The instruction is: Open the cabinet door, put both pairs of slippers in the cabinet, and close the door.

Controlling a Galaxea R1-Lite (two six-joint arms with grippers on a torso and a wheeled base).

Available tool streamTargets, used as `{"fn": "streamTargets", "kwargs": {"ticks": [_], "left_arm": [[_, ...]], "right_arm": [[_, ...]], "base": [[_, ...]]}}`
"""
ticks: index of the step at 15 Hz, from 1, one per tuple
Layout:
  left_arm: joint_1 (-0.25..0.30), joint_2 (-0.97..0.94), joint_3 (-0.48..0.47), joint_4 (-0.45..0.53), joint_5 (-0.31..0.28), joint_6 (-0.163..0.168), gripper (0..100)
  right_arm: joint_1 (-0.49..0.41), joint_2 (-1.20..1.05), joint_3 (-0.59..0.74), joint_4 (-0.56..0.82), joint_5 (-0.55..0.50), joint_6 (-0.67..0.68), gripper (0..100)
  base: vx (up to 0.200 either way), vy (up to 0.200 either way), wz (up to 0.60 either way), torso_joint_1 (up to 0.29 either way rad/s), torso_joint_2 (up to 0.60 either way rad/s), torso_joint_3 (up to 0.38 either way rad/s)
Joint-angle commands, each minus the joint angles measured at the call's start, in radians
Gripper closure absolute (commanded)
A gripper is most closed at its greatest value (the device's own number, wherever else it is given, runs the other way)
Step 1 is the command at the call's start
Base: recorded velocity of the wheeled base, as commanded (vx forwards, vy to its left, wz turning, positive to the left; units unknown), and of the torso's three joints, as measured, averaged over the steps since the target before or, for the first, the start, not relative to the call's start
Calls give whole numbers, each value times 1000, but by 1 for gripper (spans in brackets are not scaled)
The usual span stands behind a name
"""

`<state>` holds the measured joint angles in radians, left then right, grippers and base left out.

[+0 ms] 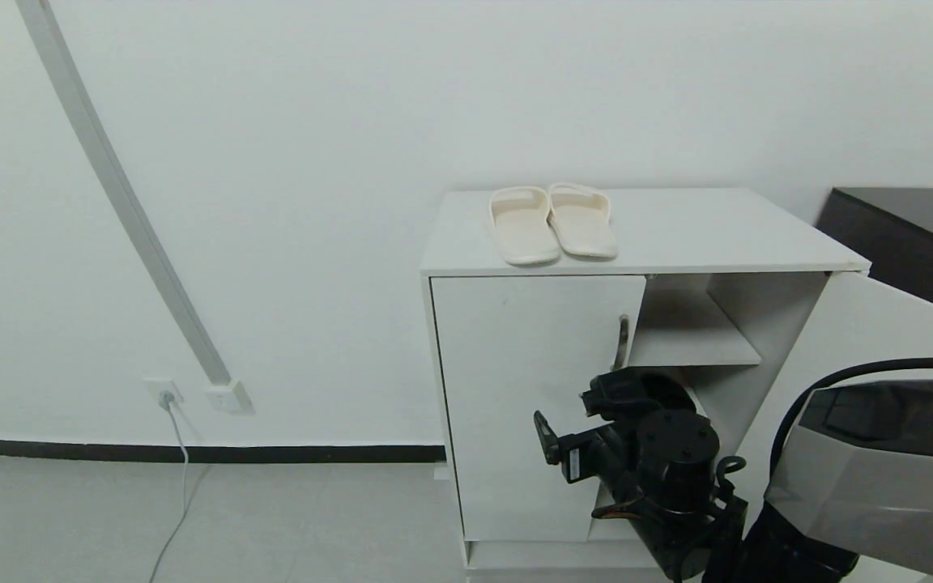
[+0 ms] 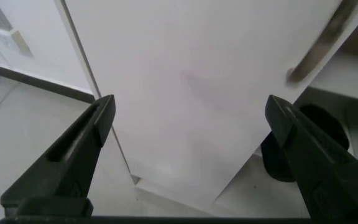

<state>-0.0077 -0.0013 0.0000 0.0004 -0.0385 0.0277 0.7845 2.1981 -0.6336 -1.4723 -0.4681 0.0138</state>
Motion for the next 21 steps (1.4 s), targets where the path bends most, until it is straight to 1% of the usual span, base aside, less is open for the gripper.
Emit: {"fn": "streamTargets", "kwargs": {"ticks": [1, 12, 14, 15, 16, 18, 19, 20, 21], "left_arm": [[0, 1, 0, 0, 0, 0, 100], [0, 1, 0, 0, 0, 1, 100], [0, 1, 0, 0, 0, 0, 100], [0, 1, 0, 0, 0, 1, 100], [0, 1, 0, 0, 0, 1, 100], [2, 1, 0, 0, 0, 1, 100], [0, 1, 0, 0, -1, 9, 100], [2, 1, 0, 0, -1, 14, 100], [0, 1, 0, 0, -3, 23, 100]], "right_arm": [[2, -3, 0, 0, 0, 0, 0], [4, -1, 8, 0, 0, 0, 0], [2, 19, 20, -31, 11, -3, 0], [2, 45, 31, -77, 25, -29, 0], [2, 69, 42, -98, 23, -69, 0], [1, 48, 38, -98, 20, -78, 0], [-7, 14, 31, -98, 26, -80, 0], [-13, -28, 12, -46, 26, -80, 0], [-14, -101, -11, 92, 26, -66, 0]], "base": [[0, 0, 0, 193, -505, -310], [0, 0, 0, 234, -556, -319], [0, 0, 0, 249, -569, -315], [0, 0, 0, 207, -452, -251], [0, 0, 0, 85, -212, -95], [0, 0, 0, 16, -40, -23], [0, 0, 0, 0, 0, 0], [0, 0, 0, 0, 0, 0], [0, 0, 0, 0, 0, 0]]}}
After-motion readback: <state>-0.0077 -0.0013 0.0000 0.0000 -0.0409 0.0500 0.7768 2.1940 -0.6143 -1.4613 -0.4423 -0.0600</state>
